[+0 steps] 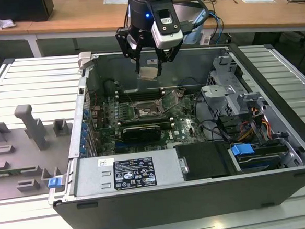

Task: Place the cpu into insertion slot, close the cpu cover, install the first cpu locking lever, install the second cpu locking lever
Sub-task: 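Place the cpu into insertion slot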

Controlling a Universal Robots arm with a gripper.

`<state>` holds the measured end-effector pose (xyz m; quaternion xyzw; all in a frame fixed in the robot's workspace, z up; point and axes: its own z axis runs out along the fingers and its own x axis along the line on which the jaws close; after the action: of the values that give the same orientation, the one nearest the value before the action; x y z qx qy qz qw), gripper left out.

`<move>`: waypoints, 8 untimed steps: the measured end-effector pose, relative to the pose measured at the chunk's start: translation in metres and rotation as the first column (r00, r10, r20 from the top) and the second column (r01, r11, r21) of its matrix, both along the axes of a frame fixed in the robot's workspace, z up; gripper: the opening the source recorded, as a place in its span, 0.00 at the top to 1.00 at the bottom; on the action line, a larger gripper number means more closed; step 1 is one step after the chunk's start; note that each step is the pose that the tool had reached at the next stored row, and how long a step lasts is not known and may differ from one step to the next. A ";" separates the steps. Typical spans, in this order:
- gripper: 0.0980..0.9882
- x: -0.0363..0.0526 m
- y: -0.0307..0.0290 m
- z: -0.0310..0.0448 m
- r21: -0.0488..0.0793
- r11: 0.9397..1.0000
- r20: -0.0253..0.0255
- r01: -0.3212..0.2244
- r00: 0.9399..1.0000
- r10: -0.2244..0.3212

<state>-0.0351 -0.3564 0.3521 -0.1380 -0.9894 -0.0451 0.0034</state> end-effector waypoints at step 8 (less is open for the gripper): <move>0.52 0.0000 0.0000 -0.0002 0.000 1.000 0.000 0.027 1.000 -0.027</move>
<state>-0.0351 -0.3564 0.3519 -0.1513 -0.9875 -0.0451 0.0028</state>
